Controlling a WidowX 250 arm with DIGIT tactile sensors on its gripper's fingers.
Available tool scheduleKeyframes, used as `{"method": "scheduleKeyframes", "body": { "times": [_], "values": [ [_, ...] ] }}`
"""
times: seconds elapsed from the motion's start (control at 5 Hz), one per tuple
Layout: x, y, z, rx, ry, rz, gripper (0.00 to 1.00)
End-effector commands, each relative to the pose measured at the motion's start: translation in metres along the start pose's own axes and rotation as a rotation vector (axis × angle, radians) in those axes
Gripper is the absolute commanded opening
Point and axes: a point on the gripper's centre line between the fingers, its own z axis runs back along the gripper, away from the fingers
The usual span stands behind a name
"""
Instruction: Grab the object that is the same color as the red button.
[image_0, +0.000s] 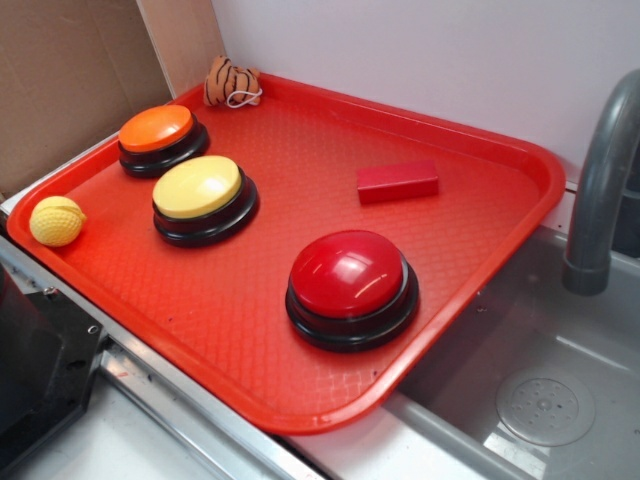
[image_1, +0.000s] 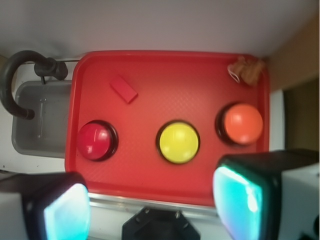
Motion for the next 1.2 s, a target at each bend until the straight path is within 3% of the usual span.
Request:
{"method": "scheduleKeyframes", "body": {
  "times": [0.0, 0.2, 0.4, 0.6, 0.8, 1.0],
  "values": [
    [0.095, -0.048, -0.041, 0.034, 0.115, -0.304, 1.00],
    [0.113, -0.078, -0.076, 0.039, 0.150, -0.551, 1.00],
    [0.101, -0.091, -0.114, 0.057, 0.181, -0.800, 1.00],
    [0.069, -0.093, -0.140, 0.076, 0.149, -0.926, 1.00],
    [0.053, -0.092, -0.165, 0.042, 0.120, -0.942, 1.00],
    [0.050, -0.093, -0.189, 0.016, 0.176, -0.934, 1.00]
  ]
}}
